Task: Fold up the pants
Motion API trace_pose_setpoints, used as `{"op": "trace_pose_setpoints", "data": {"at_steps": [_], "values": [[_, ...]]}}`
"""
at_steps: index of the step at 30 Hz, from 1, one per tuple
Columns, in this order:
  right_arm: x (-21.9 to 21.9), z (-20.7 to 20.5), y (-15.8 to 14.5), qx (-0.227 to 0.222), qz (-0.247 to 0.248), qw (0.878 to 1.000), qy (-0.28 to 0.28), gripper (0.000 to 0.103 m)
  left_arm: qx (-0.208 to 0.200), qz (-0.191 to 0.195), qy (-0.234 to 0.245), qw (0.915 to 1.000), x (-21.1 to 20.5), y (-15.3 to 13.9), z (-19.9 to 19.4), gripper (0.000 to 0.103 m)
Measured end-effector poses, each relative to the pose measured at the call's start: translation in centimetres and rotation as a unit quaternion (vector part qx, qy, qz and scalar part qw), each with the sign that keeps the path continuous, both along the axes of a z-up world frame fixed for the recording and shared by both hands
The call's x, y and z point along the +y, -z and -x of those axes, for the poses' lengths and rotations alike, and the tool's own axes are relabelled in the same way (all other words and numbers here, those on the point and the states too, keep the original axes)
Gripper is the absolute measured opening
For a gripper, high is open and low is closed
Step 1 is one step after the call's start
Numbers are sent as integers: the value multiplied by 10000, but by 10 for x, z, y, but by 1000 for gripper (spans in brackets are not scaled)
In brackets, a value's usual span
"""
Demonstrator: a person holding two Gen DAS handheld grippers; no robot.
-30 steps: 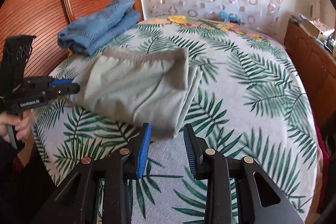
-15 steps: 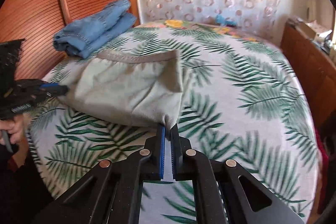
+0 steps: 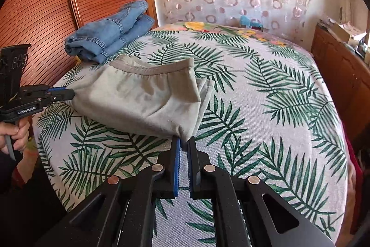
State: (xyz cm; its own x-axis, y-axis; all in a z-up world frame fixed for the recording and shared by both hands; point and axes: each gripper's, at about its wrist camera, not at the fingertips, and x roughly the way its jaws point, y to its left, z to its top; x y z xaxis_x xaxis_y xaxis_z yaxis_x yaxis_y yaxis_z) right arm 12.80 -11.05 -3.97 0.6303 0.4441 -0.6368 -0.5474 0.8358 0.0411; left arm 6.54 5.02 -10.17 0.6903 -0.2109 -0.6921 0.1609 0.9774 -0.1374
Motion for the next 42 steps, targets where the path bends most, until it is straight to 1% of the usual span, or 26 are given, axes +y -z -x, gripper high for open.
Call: {"op": "trace_pose_setpoints", "data": {"at_steps": [1,2,3,4,5,6,7,8,9,10,11,14,18,23,24,26,28,29,31,32,35,38,40,42], "values": [[0,0,-3,-34,11,10000,16,6,-14,-20,-19,10000,0,-1,0,19],[0,1,-5,-84,21,9999,53,10,-30,-71,-41,10000,-1,-2,-1,27],[0,1,-7,-127,28,9999,83,11,-59,-112,-48,9999,-1,-5,-2,35],[0,2,-9,-161,26,9998,95,11,-86,-112,-46,9999,-1,-7,-2,40],[0,2,-11,-185,25,9998,92,12,-119,-93,-46,9999,-1,-8,-2,49],[0,2,-12,-209,30,9997,99,13,-154,-61,-50,9998,0,-11,-3,54],[1,2,-13,-232,42,9997,112,18,-171,-38,-60,9998,2,-13,-5,58],[2,2,-14,-246,58,9996,121,22,-187,-16,-67,9998,3,-15,-9,66],[2,0,-14,-252,76,9996,126,24,-206,-3,-59,9998,3,-15,-12,70],[4,-2,-15,-256,92,9995,133,27,-208,-9,-40,9998,3,-16,-17,72],[5,-5,-15,-259,108,9995,144,33,-191,-34,-32,9998,1,-16,-22,75],[10,-20,-15,-197,80,9997,110,38,-158,-108,50,9998,-5,-15,-36,75],[19,-45,-13,-15,32,9999,134,39,-59,-236,65,9997,-7,-12,-57,75],[32,-60,-14,-85,117,9999,79,39,-106,-281,14,9995,-2,-11,-68,75],[34,-63,-15,-73,114,9999,55,39,-172,-287,0,9994,-1,-12,-68,69],[38,-68,-15,-41,115,9999,38,39,-278,-274,-24,9992,1,-14,-67,63],[40,-73,-13,-4,121,9999,15,39,-263,-167,83,9995,1,-15,-70,57],[40,-76,-12,15,119,9999,9,39,-243,-150,135,9995,1,-15,-71,50],[42,-82,-8,87,148,9999,19,39,-212,-171,228,9994,-2,-14,-75,46],[42,-84,-6,116,161,9998,34,39,-178,-174,301,9992,-3,-13,-77,40],[44,-93,-1,224,153,9996,64,39,-100,-229,468,9986,-9,-7,-84,28],[44,-98,2,324,98,9994,42,39,20,-397,522,9978,-12,1,-92,28],[43,-99,8,382,88,9992,63,40,172,-384,578,9974,-10,7,-96,28],[42,-98,9,372,64,9993,76,43,252,-371,629,9970,-8,11,-98,28]]}}
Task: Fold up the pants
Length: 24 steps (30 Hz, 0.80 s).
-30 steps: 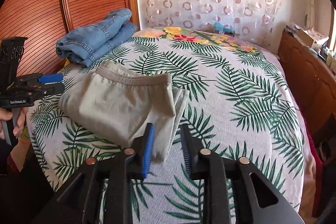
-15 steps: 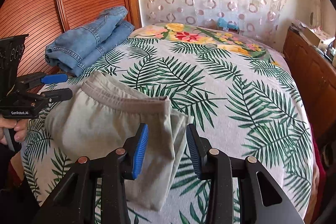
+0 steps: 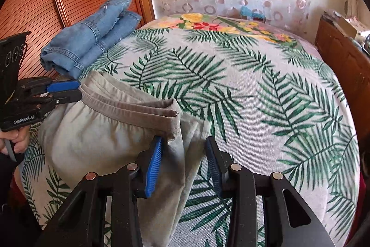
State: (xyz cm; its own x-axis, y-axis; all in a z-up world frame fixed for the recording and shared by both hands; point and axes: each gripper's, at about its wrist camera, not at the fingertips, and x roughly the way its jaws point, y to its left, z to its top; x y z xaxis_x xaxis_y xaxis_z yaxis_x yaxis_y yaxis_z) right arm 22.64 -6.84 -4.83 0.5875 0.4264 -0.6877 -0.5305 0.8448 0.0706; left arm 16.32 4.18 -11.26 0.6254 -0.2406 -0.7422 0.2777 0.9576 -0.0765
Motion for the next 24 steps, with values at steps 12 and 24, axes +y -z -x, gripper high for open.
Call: {"op": "trace_pose_setpoints", "data": {"at_steps": [12,24], "values": [[10,2,3,-134,324,9993,103,61,-212,203,72,9995,1,-17,2,15],[10,2,3,-139,346,9992,137,64,-20,104,-267,9996,7,-8,-2,53]]}}
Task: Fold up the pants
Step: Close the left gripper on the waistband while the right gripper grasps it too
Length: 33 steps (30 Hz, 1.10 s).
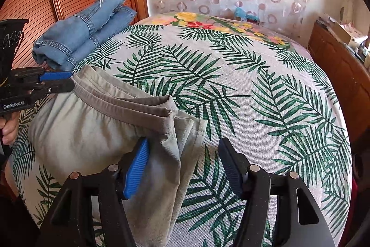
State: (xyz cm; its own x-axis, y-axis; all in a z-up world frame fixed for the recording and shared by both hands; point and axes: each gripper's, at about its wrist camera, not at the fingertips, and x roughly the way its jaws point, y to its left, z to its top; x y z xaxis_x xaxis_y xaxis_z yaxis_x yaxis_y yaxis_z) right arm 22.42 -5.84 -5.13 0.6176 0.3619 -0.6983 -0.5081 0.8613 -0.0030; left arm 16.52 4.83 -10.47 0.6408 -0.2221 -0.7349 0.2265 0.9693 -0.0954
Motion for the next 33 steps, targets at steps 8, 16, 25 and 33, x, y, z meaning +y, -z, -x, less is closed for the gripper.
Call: {"op": "trace_pose_setpoints", "data": {"at_steps": [8,16,25,33], "values": [[-1,0,0,1,2,10000,-2,66,8,-4,-244,9997,8,-1,3,82],[-1,0,0,-1,6,10000,-2,67,325,-4,-374,9988,10,19,-5,83],[-4,-1,0,18,-22,10000,6,67,236,-78,-339,9991,7,21,-3,85],[-11,-16,-7,210,-261,9993,163,67,242,-80,-337,9991,7,21,-3,85]]}}
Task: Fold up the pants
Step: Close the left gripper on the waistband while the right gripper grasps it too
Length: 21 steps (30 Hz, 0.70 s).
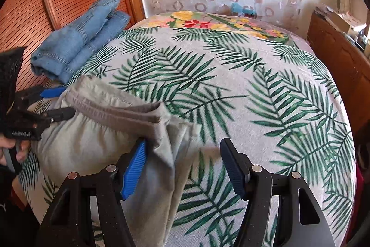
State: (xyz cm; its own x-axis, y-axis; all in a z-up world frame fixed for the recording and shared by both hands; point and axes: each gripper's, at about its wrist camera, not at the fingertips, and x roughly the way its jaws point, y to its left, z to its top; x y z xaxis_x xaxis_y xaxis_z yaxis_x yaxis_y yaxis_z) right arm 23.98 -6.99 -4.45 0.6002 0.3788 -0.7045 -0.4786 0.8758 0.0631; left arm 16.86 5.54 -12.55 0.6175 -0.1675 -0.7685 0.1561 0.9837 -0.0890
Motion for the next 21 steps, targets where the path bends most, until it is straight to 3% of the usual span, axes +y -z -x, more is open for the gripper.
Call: {"op": "trace_pose_setpoints", "data": {"at_steps": [11,13,14,16,18,21], "values": [[11,-4,1,-16,81,9999,-132,52,-13,118,-12,9999,2,-1,0,85],[13,-3,1,-20,68,9998,-196,45,-46,363,-114,9993,9,-3,0,79],[13,-3,1,-16,56,9997,-225,41,-58,433,-180,9989,13,-4,-1,71],[14,-2,2,-13,37,9996,-278,36,-48,647,-218,9977,18,-4,-2,69],[16,-1,2,15,-24,9995,-329,30,-41,659,-191,9976,17,-4,-2,61],[17,-1,3,37,-68,9992,-388,23,-37,597,-153,9981,13,-4,-3,57]]}}
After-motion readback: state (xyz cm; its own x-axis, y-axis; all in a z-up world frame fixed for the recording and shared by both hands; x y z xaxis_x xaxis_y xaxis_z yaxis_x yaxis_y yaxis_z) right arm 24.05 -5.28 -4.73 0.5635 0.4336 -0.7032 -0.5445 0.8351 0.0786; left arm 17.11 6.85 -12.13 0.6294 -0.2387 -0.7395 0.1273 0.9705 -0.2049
